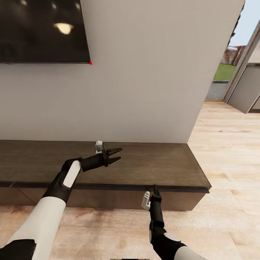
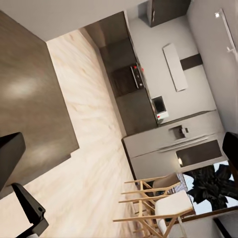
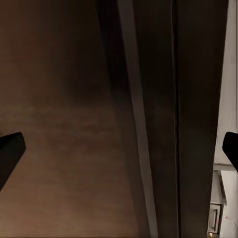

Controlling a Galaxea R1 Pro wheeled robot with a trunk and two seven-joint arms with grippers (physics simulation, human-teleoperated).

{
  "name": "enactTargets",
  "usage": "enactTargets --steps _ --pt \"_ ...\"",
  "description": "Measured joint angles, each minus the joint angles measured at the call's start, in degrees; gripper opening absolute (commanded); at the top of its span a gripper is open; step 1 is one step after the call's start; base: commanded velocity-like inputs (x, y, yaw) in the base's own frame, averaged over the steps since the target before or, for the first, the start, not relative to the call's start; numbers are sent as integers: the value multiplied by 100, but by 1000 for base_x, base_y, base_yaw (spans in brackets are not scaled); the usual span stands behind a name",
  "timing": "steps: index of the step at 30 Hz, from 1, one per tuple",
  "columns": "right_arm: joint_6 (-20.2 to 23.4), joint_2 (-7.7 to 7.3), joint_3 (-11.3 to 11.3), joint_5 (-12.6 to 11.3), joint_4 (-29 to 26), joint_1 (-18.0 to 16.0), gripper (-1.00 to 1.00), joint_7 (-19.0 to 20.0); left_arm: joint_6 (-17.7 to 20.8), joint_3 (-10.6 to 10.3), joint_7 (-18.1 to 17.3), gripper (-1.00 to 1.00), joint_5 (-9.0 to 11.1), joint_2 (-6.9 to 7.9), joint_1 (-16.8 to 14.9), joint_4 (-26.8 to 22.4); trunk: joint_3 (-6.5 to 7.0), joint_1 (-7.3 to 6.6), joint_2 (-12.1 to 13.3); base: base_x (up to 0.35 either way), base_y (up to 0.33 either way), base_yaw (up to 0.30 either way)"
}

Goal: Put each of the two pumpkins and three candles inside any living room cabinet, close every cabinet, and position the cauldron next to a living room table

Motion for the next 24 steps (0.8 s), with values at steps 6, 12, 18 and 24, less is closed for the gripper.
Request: enactTargets --steps 6,12,18,24 --pt "2 -2 -1 3 -1 0 100 -75 -3 -1 -25 100 -11 0 0 0 -53 65 -119 0 0 0" --pt "0 -2 0 4 -1 -1 100 -79 -1 0 -26 100 -8 0 0 0 -54 66 -120 0 0 0" --pt "42 -1 -11 66 -16 3 100 -122 -3 0 -26 100 -8 1 1 -1 -90 108 -200 0 0 0" --pt "41 -1 3 66 -22 -3 100 -231 -2 0 -27 100 -11 0 1 0 -142 174 -320 0 0 0"
